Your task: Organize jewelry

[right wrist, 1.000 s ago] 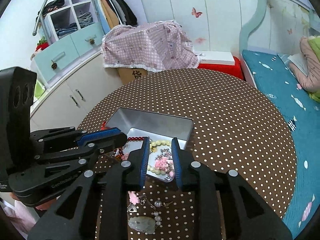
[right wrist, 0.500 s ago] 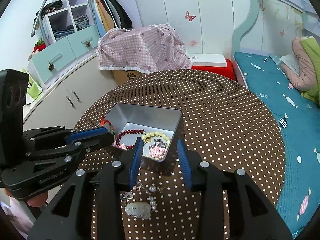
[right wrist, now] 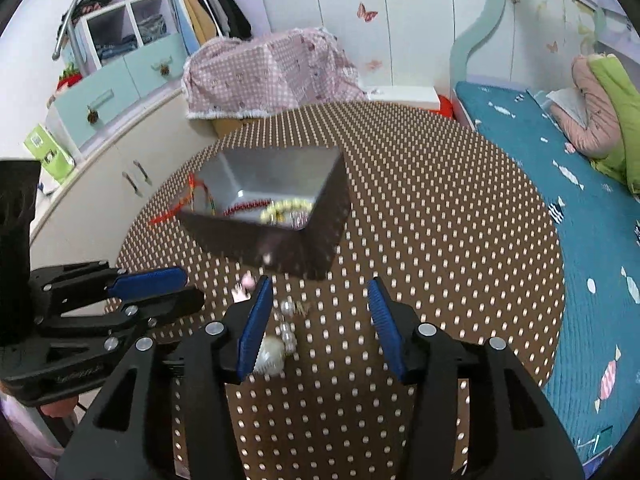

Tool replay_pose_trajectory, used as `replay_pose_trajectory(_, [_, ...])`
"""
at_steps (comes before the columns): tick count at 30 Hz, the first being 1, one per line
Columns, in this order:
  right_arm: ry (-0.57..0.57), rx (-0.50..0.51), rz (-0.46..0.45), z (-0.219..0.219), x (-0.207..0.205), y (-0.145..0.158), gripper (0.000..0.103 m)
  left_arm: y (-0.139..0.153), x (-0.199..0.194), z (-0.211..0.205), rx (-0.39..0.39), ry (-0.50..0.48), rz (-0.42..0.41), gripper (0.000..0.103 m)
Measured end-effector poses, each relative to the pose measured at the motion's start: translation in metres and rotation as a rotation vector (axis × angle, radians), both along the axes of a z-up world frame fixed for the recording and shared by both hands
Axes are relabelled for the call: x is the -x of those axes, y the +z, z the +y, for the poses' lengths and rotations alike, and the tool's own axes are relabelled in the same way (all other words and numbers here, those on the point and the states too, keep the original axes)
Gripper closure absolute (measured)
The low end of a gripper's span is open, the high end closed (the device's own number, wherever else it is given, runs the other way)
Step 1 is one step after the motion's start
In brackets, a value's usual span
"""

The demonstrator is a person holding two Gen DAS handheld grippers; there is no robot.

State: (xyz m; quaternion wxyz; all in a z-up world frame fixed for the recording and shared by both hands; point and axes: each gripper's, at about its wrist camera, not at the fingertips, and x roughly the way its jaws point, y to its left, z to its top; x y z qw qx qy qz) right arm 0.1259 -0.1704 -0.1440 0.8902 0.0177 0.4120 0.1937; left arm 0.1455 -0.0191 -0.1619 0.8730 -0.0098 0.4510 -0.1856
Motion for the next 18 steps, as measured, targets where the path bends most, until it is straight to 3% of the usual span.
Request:
replay_pose_trajectory(2, [0.012,0.006,0.012,0.003,0.002,-0.006,0.055,-0.008,-0.003,-0.004,-0.025,0.012,0.009,0.064])
replay_pose_trajectory(8, [0.026,0.019,0.034,0.006,0.003,-0.017,0.054,-0.031,-0.017,-0.011,-0.067,0.030,0.047,0.063])
replay_pose_trajectory(14, [0.027,0.031,0.040,0.006,0.002,-0.022,0.054,-0.037,-0.028,-0.015,-0.124,0.036,0.035,0.064])
replay_pose_trajectory(16, [0.030,0.038,0.041,0.007,0.002,-0.023,0.054,-0.037,-0.030,-0.016,-0.132,0.025,0.034,0.068])
replay_pose_trajectory(17, [0.032,0.039,0.043,0.008,0.001,-0.025,0.054,-0.038,-0.030,-0.017,-0.135,0.017,0.033,0.077])
replay_pose_trajectory(18, [0.036,0.038,0.045,0.008,0.001,-0.025,0.054,-0.038,-0.030,-0.016,-0.138,0.011,0.032,0.077])
